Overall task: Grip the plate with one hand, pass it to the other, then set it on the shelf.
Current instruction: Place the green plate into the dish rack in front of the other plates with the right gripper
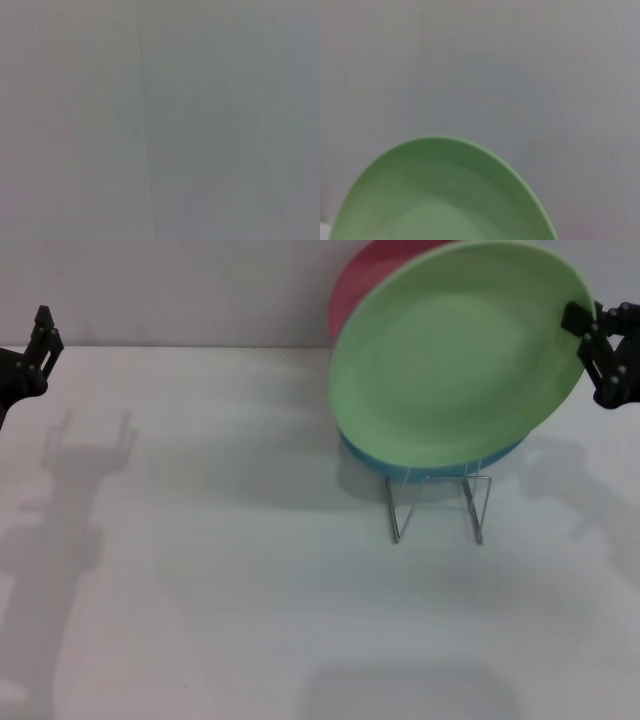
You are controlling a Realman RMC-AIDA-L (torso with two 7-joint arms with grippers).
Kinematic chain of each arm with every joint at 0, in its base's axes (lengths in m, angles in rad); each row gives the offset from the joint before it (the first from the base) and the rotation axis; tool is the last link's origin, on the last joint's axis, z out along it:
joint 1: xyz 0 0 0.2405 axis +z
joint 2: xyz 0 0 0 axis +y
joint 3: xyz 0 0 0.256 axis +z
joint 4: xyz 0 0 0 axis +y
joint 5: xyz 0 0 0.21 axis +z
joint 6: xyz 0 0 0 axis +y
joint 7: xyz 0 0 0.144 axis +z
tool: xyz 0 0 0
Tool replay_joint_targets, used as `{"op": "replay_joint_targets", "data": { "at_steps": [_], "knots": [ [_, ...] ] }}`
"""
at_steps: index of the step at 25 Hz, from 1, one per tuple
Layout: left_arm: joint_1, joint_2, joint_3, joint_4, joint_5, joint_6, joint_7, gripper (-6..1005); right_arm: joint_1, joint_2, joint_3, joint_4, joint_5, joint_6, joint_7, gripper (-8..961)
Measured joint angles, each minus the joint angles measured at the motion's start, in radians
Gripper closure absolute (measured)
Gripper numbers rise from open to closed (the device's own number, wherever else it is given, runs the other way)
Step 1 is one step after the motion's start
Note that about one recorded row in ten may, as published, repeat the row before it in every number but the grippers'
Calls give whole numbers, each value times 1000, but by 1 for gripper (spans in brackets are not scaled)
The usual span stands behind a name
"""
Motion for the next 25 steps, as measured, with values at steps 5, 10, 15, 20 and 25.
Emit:
{"op": "replay_joint_targets", "data": {
  "at_steps": [5, 10, 15, 20, 25],
  "knots": [
    [-10, 0, 3, 13, 0, 1, 0, 222, 8, 0, 4, -5, -42, 2, -25, 921],
    [-41, 0, 22, 48, 0, 2, -1, 222, 17, 0, 15, -4, -59, 2, -29, 921],
    [-50, 0, 28, 57, 0, -1, -1, 222, 26, 0, 22, -4, -60, 4, -52, 921],
    [-54, 0, 29, 65, 0, -3, -1, 222, 27, 0, 24, -7, -60, 5, -64, 918],
    [-58, -1, 30, 66, 0, -3, -1, 222, 29, 0, 26, -8, -68, 5, -67, 904]
  ]
}}
